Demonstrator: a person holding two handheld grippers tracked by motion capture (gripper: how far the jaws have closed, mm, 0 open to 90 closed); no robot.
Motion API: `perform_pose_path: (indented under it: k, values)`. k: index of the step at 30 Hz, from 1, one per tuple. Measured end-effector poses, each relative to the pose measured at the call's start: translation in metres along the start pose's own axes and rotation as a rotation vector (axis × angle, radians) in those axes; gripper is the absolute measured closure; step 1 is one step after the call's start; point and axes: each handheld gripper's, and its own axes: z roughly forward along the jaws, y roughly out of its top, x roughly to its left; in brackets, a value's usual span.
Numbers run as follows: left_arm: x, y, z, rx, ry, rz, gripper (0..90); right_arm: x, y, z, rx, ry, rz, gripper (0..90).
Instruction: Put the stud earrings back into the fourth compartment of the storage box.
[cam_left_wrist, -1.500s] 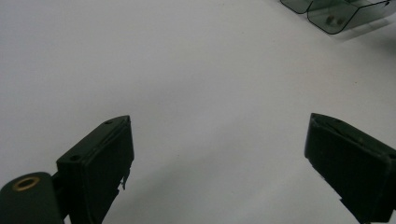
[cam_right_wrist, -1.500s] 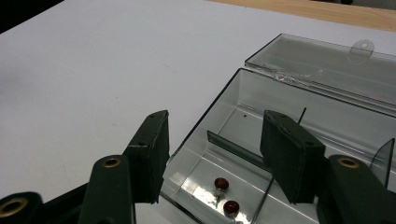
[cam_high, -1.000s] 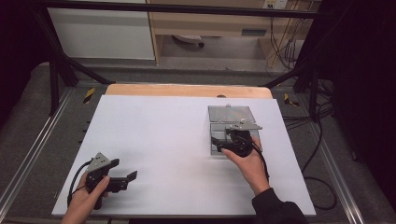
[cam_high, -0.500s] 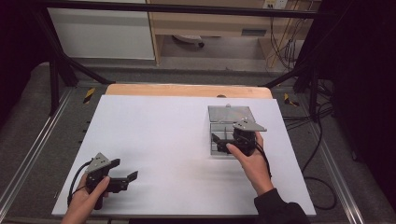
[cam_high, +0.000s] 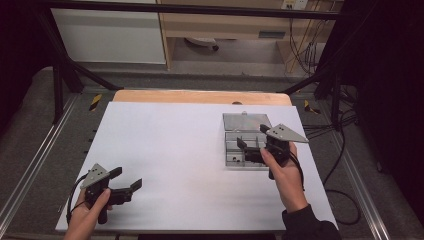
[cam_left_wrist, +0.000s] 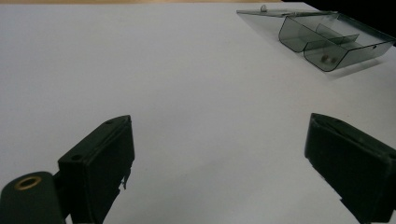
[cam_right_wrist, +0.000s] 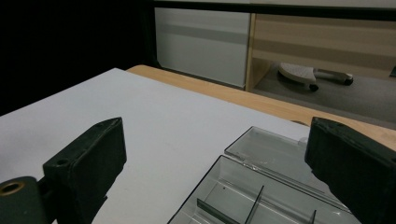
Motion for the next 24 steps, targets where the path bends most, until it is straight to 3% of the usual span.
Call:
perform_pose_path:
  k: [9,24]
  values:
    - [0.002,0.0,-0.006,-0.04,-0.006,-0.002,8.2,-0.014,-0.001,-0.028,-0.036,-0.051,-0.026,1.6]
    - [0.005,-0.003,-0.015,-0.078,-0.009,-0.002,8.0,-0.04,-0.027,-0.06,-0.021,-0.11,0.007,1.7]
